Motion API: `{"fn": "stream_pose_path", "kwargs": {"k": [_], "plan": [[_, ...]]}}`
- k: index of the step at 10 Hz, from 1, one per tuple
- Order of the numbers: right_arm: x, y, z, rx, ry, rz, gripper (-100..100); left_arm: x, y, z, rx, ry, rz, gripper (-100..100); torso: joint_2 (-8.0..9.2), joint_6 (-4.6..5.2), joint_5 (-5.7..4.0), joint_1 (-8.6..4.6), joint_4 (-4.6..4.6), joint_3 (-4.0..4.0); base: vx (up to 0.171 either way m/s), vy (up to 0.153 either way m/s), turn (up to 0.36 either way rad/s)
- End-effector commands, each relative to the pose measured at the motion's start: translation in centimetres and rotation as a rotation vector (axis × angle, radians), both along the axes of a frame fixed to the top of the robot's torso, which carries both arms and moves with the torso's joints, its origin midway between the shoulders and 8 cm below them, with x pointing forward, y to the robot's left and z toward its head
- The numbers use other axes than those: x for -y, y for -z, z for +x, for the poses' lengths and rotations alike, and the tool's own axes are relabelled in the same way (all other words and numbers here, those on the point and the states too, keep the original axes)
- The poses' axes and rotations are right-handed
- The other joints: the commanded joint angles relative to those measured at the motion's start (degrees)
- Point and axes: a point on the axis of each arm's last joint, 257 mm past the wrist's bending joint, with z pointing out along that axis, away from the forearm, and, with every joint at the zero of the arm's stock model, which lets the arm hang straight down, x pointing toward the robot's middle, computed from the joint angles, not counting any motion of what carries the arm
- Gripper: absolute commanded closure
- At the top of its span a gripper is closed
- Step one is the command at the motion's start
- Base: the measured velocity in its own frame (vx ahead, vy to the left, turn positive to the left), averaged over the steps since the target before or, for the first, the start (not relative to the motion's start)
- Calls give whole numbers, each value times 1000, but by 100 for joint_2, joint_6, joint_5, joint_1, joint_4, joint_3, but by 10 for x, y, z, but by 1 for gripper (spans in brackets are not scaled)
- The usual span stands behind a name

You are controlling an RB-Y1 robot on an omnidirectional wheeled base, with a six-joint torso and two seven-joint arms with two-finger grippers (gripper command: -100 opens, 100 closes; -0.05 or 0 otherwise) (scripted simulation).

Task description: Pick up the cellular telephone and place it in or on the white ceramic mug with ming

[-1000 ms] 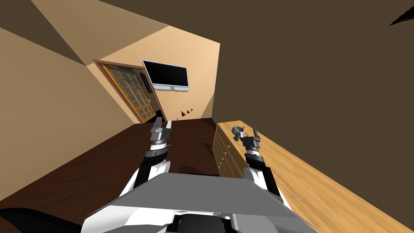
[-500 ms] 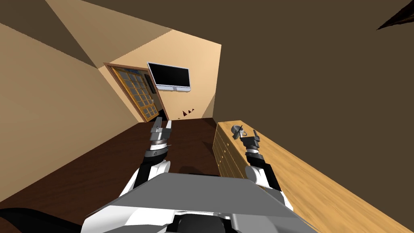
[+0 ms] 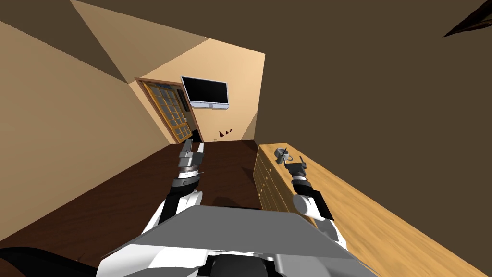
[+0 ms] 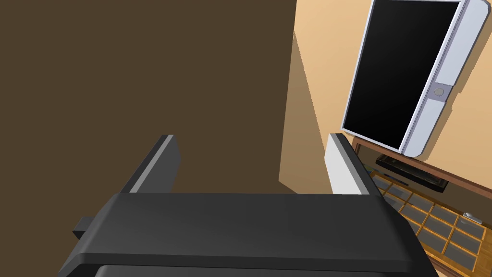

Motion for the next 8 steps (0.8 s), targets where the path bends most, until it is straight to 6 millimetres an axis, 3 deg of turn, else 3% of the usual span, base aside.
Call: {"fn": "stream_pose_path", "kwargs": {"k": [1,8], "plan": [[5,11,7,-29,-24,76,-100,0,0,0,0,0,0,0,0,0,0,0,0,0,-43,-19,65],[15,39,27,-99,-87,290,-100,0,0,0,0,0,0,0,-10,-1,0,-1,-2,-6,-30,-24,42]]}}
